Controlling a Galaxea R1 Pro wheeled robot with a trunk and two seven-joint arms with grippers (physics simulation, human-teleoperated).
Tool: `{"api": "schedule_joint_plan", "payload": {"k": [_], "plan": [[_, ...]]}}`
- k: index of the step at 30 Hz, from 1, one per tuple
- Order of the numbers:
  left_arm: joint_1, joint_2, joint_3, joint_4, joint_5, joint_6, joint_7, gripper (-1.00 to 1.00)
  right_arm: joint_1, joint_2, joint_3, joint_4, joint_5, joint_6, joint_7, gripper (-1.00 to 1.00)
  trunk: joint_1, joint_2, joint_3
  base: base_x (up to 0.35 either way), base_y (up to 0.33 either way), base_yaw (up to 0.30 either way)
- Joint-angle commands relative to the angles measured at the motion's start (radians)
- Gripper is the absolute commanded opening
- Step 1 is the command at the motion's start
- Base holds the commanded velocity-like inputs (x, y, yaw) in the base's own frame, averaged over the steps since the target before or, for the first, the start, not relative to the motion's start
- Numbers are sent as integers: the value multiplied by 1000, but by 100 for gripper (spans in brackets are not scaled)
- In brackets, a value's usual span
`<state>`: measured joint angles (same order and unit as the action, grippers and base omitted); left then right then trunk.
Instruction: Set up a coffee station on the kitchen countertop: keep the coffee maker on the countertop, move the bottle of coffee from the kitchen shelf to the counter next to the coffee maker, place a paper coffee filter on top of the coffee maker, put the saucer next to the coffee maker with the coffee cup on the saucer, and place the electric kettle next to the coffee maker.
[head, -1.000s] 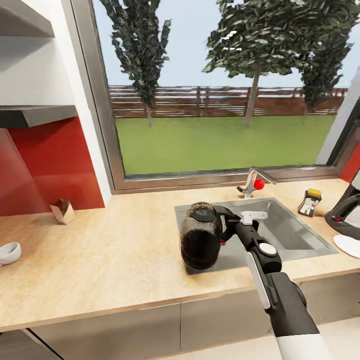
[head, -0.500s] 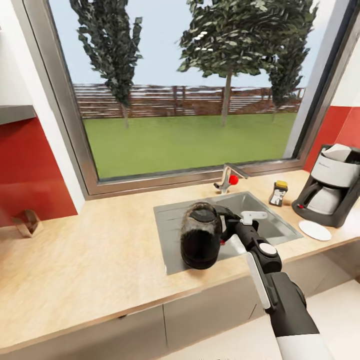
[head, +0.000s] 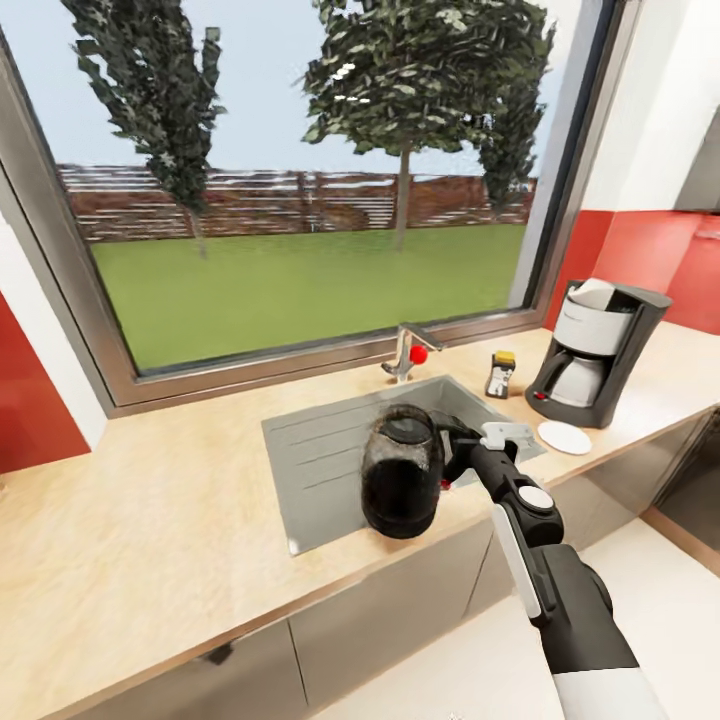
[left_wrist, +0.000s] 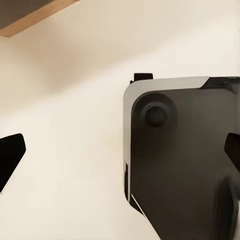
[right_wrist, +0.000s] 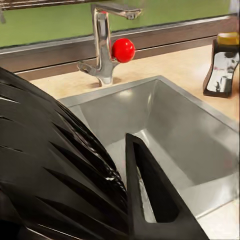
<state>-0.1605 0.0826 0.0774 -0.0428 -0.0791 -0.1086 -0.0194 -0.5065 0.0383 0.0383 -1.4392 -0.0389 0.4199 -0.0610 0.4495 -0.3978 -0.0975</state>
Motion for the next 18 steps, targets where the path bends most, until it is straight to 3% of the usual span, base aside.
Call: {"api": "schedule_joint_plan", "payload": {"k": [1,14,18], "plan": [[-1,0,8,2,-8,-3,-2,100,-1,0,2,-1,-4,5,-6,-100,1,-2,-2,0,0,-300],[-1,-1,8,3,-9,-2,-2,100,-1,0,2,0,-4,5,-6,-100,1,-2,-2,0,-2,-300],[-1,-1,8,3,-8,-2,-2,100,-1,0,2,0,-4,5,-6,-100,1,-2,-2,0,-157,-300]]}}
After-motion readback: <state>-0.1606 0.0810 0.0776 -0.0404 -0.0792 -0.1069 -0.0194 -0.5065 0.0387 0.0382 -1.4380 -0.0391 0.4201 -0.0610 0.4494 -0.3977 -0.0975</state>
